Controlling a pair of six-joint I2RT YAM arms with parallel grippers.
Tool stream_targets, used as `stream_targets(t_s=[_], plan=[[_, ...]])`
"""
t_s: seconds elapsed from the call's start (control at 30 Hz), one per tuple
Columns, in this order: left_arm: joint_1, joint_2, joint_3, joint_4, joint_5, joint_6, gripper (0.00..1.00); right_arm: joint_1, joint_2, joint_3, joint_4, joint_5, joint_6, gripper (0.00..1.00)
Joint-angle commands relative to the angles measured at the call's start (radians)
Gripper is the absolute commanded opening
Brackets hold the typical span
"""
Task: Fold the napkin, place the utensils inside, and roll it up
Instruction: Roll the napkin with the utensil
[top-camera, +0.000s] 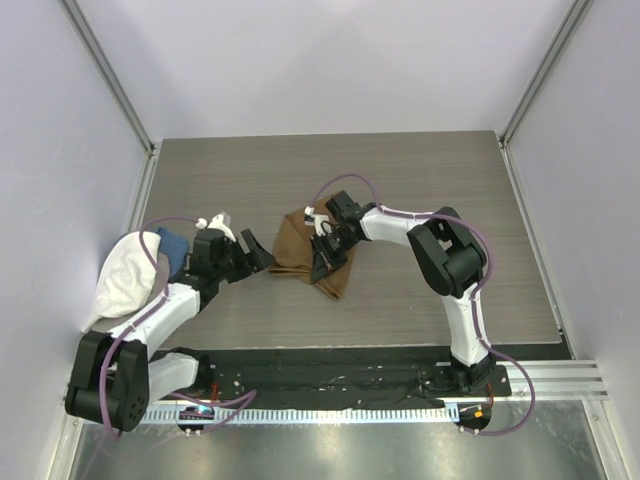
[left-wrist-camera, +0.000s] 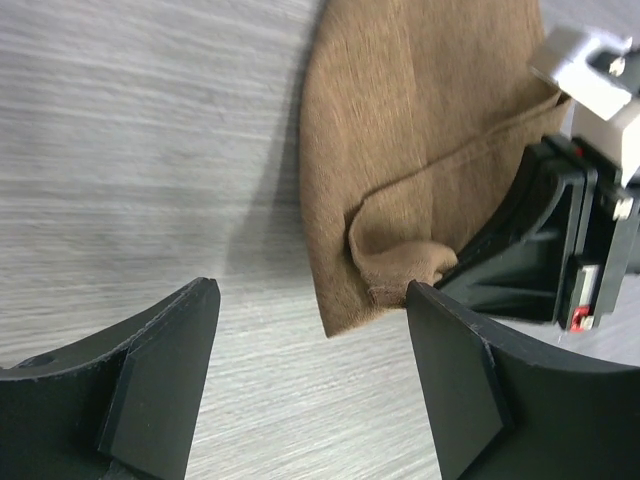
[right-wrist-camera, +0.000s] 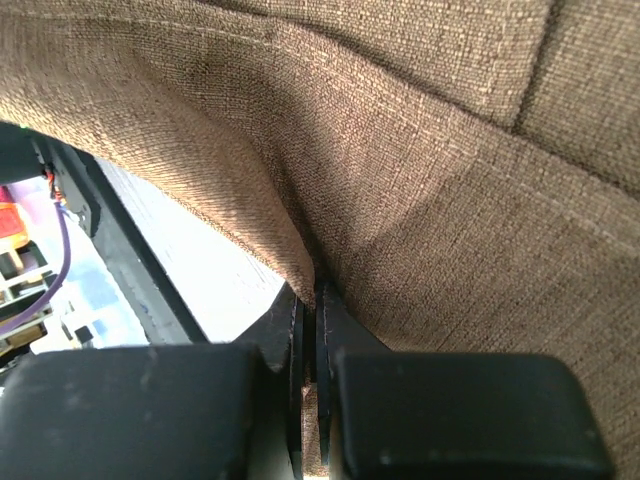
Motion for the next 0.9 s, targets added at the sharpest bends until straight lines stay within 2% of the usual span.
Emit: stream_targets(t_s=[0.0,0.1,0.27,0.43,0.73,0.87], plan=[[-0.019,0.016,-0.023,0.085,0.025,-0.004,0.80,0.009,0.042,0.021,-0.028,-0.002,0.008,0.01],[-0.027,0.035,-0.033,0.139,0.066,-0.049,0.79,0.006,0.053,0.026,-0.029,0.001,0.008,0.01],[-0.041,-0.042,-0.098,0.206,-0.027,-0.119,0.81,0.004,0.056,0.029,-0.034,0.013,0.008,0.01],[-0.041,-0.106,-0.121,0.223,-0.102,-0.173,0.89,0.004,0.056,0.027,-0.037,0.019,0.005,0.01],[-0.041,0.039,-0.075,0.295,-0.050,-0.205,0.92,0.004,0.060,0.027,-0.038,0.024,0.004,0.01],[-0.041,0.110,-0.059,0.320,-0.012,-0.217,0.88,0.004,0.060,0.026,-0.038,0.027,0.004,0.01]])
